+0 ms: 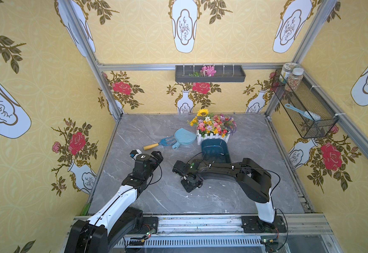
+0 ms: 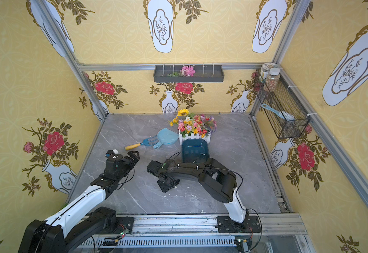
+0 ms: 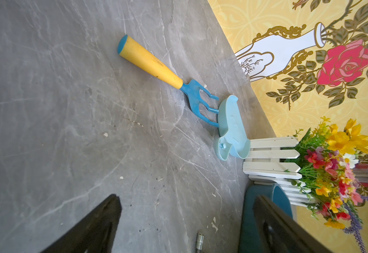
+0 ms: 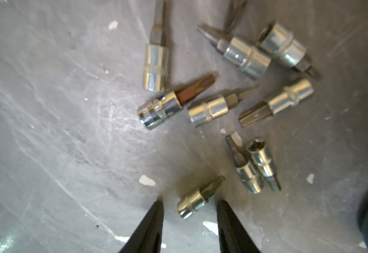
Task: Put the bit on the desktop into the storage box
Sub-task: Pick up the screwdriver bit from the center of the board.
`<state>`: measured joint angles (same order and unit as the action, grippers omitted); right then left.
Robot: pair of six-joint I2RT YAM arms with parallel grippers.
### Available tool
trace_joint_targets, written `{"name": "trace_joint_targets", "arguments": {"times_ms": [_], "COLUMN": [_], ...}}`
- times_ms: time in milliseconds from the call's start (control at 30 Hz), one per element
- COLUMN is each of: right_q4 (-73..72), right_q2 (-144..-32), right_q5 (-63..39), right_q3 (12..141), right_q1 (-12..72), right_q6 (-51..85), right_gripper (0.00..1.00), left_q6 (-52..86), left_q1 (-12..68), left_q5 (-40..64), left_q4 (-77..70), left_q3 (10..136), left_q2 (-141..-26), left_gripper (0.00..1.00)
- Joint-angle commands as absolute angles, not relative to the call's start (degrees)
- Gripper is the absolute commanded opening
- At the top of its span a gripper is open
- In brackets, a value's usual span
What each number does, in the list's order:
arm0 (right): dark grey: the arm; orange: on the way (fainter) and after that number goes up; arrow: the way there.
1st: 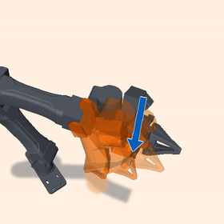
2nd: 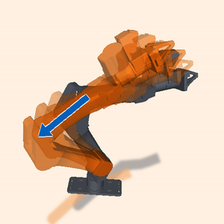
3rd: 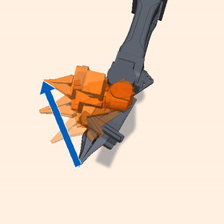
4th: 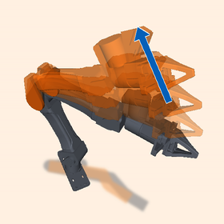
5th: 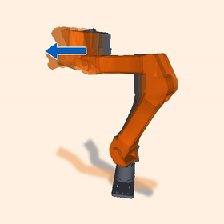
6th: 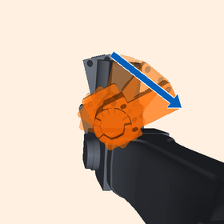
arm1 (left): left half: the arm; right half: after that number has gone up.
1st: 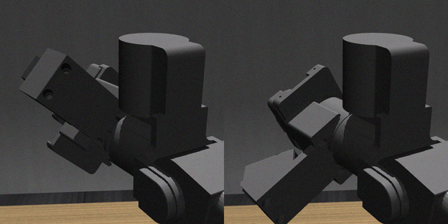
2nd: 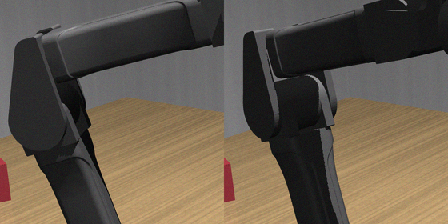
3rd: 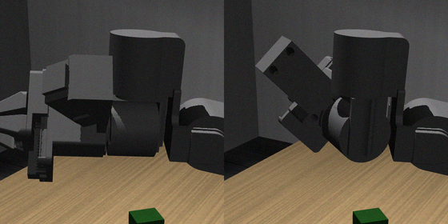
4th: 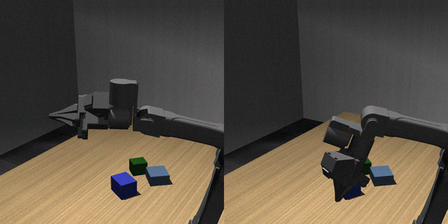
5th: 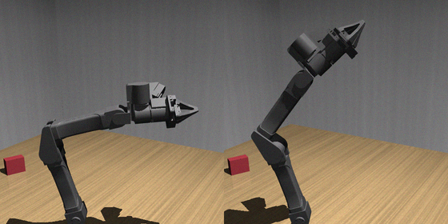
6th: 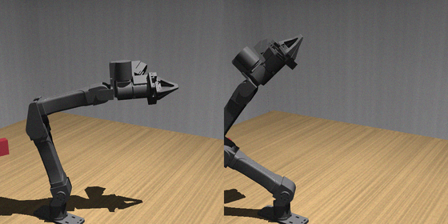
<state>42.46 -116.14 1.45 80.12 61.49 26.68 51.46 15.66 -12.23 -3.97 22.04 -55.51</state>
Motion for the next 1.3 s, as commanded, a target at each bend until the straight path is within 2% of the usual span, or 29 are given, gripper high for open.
{"name": "trace_joint_targets", "arguments": {"times_ms": [0, 300, 633, 767, 1267], "right_q4": [40.96, 41.13, 41.40, 41.41, 41.46], "right_q2": [-117.55, -118.92, -118.67, -118.23, -114.67], "right_q5": [1.53, 0.90, 1.14, 1.49, 2.30], "right_q3": [80.26, 81.90, 81.81, 81.69, 80.77], "right_q1": [61.35, 61.35, 61.35, 61.35, 61.35], "right_q6": [25.85, 24.83, 24.83, 24.89, 25.56], "right_gripper": [0.44, 0.37, 0.15, 0.10, 0.08], "left_q6": [50.89, 50.89, 50.64, 50.62, 50.56], "left_q1": [15.60, 15.56, 15.60, 15.62, 15.56], "left_q5": [-12.30, -12.01, -12.04, -12.13, -12.54], "left_q4": [-3.77, -3.86, -3.69, -3.34, -2.81], "left_q3": [22.41, 22.85, 23.12, 23.03, 22.33], "left_q2": [-55.94, -56.60, -56.60, -56.44, -55.24], "left_gripper": [1.00, 1.00, 1.00, 1.00, 1.00]}}
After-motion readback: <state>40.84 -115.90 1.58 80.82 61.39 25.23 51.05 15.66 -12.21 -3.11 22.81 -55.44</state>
